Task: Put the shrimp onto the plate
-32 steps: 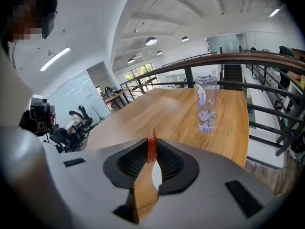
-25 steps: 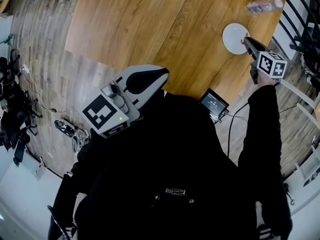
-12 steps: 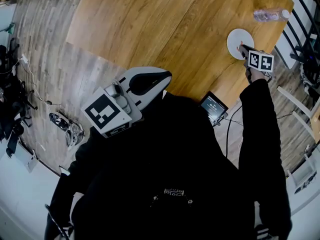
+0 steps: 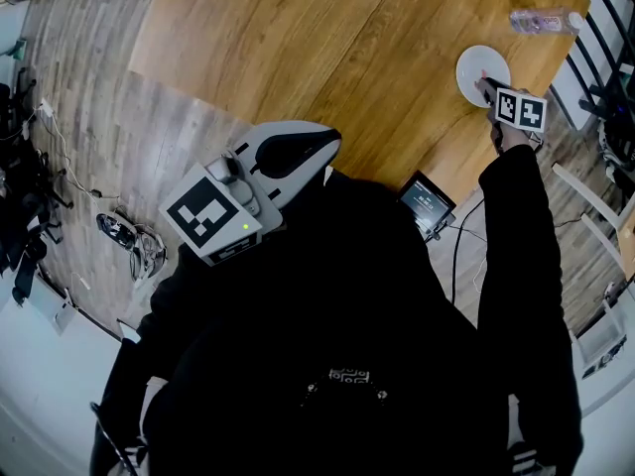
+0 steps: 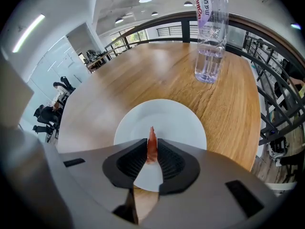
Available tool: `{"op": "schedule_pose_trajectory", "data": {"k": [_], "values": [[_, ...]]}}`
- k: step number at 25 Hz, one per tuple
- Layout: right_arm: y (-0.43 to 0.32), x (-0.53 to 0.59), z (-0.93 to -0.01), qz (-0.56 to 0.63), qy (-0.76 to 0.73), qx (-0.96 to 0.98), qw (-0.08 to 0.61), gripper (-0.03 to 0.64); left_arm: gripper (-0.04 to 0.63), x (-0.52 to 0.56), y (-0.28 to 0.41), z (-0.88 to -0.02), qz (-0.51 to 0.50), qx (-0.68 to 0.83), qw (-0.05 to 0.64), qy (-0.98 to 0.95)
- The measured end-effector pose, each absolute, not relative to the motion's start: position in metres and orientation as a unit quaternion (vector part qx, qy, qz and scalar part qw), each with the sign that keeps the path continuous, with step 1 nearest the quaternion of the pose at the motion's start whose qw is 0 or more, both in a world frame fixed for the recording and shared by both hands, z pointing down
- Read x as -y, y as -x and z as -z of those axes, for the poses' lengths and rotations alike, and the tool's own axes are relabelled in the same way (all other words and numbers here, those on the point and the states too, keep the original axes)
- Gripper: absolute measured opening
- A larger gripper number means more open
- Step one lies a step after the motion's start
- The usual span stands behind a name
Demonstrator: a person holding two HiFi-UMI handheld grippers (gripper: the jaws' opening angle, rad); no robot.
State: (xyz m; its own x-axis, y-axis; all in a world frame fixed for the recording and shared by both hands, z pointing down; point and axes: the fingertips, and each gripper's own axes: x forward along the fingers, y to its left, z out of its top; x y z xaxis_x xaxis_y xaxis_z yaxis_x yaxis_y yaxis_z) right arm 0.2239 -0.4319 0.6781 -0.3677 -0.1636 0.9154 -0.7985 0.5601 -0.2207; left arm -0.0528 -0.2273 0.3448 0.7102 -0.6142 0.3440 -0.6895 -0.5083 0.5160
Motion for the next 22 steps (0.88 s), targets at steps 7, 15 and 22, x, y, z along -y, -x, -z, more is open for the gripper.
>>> {"op": "schedule_pose_trajectory", "data": {"k": [7,15,22], "values": [[-0.225,0.432,-0.680,-0.332,-0.318,0.757,0.464,0.109,0.005,0.222,0.051,-0.349,-0.062,0.372,0.330,-0.866],[-0.241,0.434,-0.657,-0.327,-0.371,0.757,0.428,0.176,0.005,0.221,0.053,-0.350,-0.064,0.351,0.326,-0.876],[-0.258,0.391,-0.621,-0.334,-0.436,0.740,0.388,0.176,0.005,0.224,0.055,-0.345,-0.057,0.295,0.297,-0.906]]}}
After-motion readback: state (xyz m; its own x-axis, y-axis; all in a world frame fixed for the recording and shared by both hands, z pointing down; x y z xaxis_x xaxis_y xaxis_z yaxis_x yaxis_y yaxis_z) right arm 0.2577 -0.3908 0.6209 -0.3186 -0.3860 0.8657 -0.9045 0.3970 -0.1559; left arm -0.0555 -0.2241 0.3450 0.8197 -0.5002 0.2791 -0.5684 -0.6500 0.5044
